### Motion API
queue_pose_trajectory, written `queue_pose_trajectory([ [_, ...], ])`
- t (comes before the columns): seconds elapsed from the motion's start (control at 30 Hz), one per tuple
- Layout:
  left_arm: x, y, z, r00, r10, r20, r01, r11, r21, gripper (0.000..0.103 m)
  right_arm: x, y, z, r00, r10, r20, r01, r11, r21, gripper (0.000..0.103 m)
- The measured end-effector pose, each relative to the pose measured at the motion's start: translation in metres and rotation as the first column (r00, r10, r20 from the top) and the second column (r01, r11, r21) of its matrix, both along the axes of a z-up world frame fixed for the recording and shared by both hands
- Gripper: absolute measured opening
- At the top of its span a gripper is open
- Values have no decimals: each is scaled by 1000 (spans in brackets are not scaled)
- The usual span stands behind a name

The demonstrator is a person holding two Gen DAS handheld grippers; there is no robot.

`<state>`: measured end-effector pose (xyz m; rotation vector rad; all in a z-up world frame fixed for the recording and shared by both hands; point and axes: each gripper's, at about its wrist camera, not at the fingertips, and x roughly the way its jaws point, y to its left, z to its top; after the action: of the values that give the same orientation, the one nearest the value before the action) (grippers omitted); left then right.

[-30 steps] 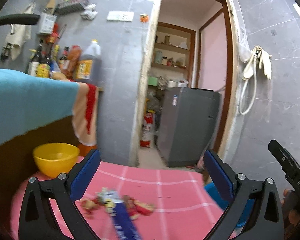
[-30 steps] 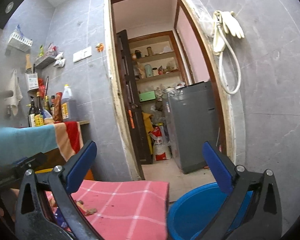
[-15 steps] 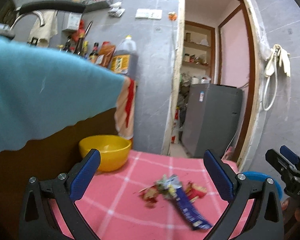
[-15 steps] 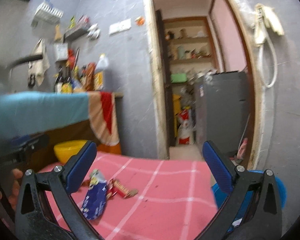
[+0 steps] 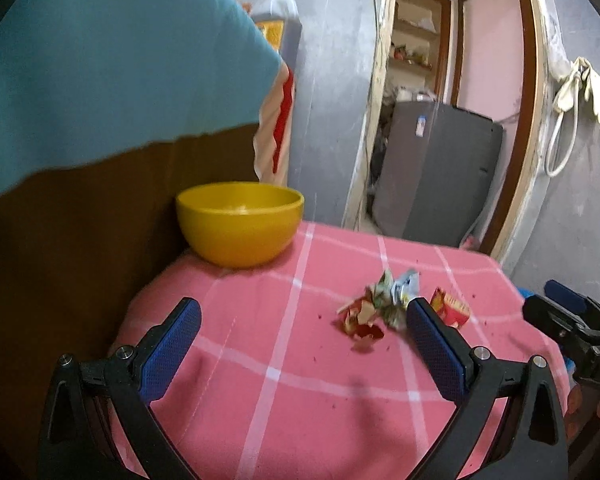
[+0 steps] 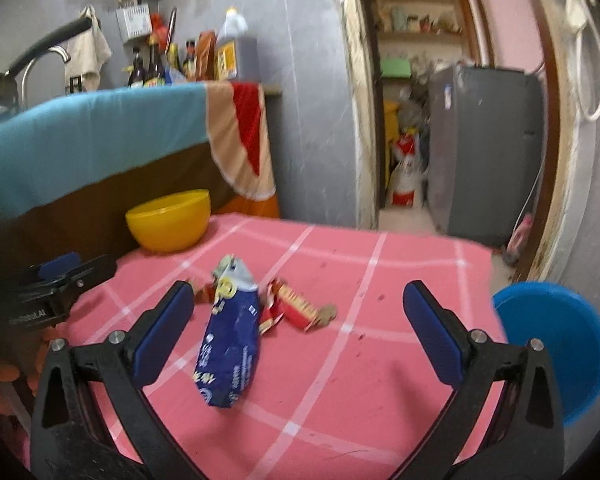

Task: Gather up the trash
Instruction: 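Move both tools back over the trash on the table, then grasp the blue printed snack bag with the right gripper while the left gripper grasps a red-and-tan wrapper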

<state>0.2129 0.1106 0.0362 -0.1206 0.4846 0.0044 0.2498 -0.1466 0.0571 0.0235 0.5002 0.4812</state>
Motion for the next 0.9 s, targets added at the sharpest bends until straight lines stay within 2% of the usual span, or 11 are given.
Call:
queue_pose_trajectory([
  [0.07,5,0,-4,999,-24,-26,24,1000,-10,96,4,4,-5,999,20,-41,-20,1000,-1,103],
  [0.17,15,0,-10,995,-67,-79,64,997,-41,81,12,11,-17,991,54,-125,-54,999,3,103],
  [0.2,18,-1,-11,992,-78,-95,74,996,-51,78,14,13,-19,987,63,-147,-63,998,5,103],
  [0.37,29,-2,-17,980,-128,-151,116,989,-88,64,16,20,-25,977,91,-193,-94,996,-4,100],
  [0.53,36,-4,-21,968,-171,-185,152,982,-109,57,20,32,-33,957,135,-257,-142,990,-7,98],
  [0.7,43,-9,-24,955,-207,-211,184,975,-122,56,30,41,-43,931,147,-333,-165,986,-26,94],
  [0.9,50,-14,-28,943,-229,-243,201,971,-132,46,34,41,-48,923,119,-366,-142,989,-37,81],
])
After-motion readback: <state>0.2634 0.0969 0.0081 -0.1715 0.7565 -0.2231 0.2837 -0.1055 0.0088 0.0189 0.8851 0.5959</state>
